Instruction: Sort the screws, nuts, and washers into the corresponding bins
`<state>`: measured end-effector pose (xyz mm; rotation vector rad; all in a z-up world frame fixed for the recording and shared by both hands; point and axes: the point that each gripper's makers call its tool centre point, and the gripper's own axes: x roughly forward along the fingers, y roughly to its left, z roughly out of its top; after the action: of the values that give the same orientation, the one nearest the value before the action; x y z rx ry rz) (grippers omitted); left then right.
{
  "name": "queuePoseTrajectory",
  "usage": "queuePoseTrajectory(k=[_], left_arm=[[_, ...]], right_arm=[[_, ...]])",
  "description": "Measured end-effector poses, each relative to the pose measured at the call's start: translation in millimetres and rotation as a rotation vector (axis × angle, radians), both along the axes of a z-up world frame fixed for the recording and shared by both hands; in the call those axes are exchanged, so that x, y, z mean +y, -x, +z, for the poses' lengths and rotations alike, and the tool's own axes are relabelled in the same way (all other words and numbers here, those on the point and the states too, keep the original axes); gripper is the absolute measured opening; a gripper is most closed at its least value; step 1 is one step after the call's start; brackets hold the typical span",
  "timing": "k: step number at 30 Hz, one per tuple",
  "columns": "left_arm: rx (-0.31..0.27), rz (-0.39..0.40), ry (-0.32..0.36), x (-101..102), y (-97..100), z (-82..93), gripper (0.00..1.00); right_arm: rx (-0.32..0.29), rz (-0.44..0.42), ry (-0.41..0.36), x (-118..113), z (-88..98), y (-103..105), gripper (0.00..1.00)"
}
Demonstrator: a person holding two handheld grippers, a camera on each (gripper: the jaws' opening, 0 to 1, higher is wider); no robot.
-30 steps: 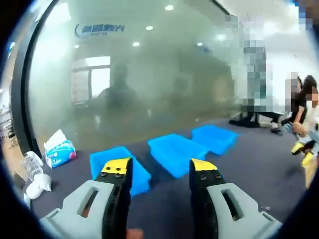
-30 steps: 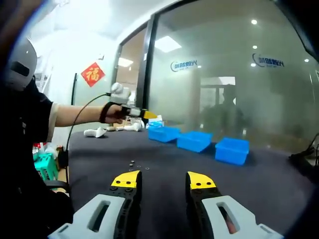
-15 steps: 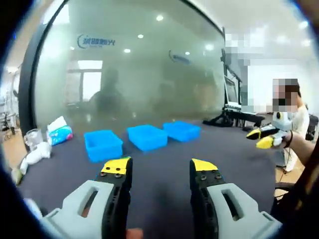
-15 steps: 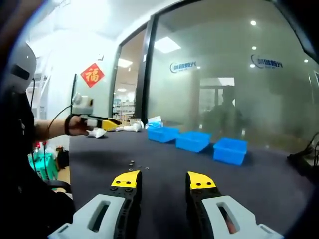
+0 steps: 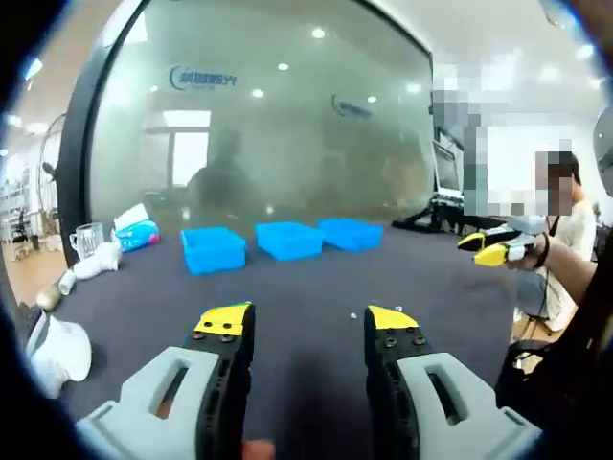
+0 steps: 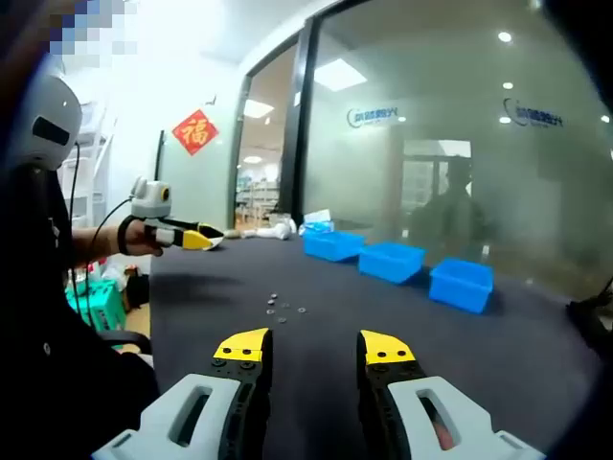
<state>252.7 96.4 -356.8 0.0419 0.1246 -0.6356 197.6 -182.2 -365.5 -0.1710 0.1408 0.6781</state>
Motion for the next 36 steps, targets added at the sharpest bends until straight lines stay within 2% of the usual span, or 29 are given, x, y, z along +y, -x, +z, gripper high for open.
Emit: queuePoseTrajectory(k=[7,11,20,25,31,36], left_arm=[[0.031,-0.025,-0.022,1,5.2,-7.9,0.45],[0.056,-0.055,-0.045,0,9.4,-12.6,0.45],[0.08,-0.104,-0.088,-7,13.3,-15.6,0.45],[0.095,-0.196,-0.14,-17,12.3,-16.3,0.45],[0.139,-0.255,-0.172,-25,4.9,-24.0,0.45],[0.166,-0.336,-0.211,-38,1.6,-25.4,0.45]], right_arm=[[0.017,0.043,0.028,7,-3.0,1,0.32],[0.02,0.105,0.055,16,-6.4,6,0.33],[0.018,0.129,0.06,19,-7.0,5,0.33],[0.016,0.127,0.06,16,-7.8,5,0.33],[0.013,0.119,0.046,14,-8.9,6,0.33],[0.018,0.117,0.048,12,-12.5,7,0.33]])
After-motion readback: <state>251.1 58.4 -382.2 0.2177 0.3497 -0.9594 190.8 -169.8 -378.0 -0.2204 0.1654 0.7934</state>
